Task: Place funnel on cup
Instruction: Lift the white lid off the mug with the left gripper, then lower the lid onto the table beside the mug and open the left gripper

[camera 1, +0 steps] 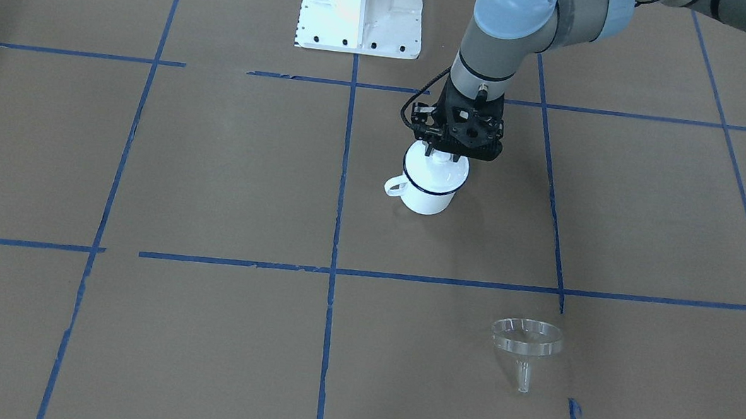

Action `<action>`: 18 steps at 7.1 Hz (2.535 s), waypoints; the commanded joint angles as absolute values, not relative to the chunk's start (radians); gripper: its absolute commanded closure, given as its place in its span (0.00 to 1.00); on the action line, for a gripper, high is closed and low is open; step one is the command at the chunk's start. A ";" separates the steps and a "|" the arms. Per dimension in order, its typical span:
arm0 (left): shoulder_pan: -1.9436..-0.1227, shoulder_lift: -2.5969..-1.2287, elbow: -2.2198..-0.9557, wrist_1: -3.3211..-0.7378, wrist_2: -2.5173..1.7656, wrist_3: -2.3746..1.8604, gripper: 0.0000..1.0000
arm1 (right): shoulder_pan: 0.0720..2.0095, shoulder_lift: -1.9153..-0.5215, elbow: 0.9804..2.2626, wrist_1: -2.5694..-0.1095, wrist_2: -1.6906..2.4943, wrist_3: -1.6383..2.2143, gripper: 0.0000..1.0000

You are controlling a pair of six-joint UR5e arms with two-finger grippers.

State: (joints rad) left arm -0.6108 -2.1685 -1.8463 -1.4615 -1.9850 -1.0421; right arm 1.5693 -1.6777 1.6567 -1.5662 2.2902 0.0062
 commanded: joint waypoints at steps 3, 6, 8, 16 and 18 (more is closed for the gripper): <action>-0.609 -2.168 -1.859 -1.459 -1.985 -1.049 0.88 | 1.569 -1.677 1.657 -1.566 2.290 0.006 0.00; -0.615 -2.167 -1.938 -1.370 -1.983 -1.048 1.00 | 1.569 -1.678 1.657 -1.566 2.290 0.006 0.00; -0.676 -2.161 -2.043 -1.266 -1.985 -1.029 1.00 | 1.569 -1.677 1.657 -1.566 2.290 0.006 0.00; -0.710 -1.796 -1.878 -1.793 -1.939 -0.904 1.00 | 1.569 -1.678 1.657 -1.566 2.290 0.006 0.00; -0.704 -1.828 -1.813 -1.815 -1.937 -0.897 1.00 | 1.569 -1.678 1.657 -1.566 2.290 0.006 0.00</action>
State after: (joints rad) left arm -0.7084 -1.8067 -1.8532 -1.8038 -1.9399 -0.9011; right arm 1.5693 -1.6776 1.6567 -1.5662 2.2902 0.0061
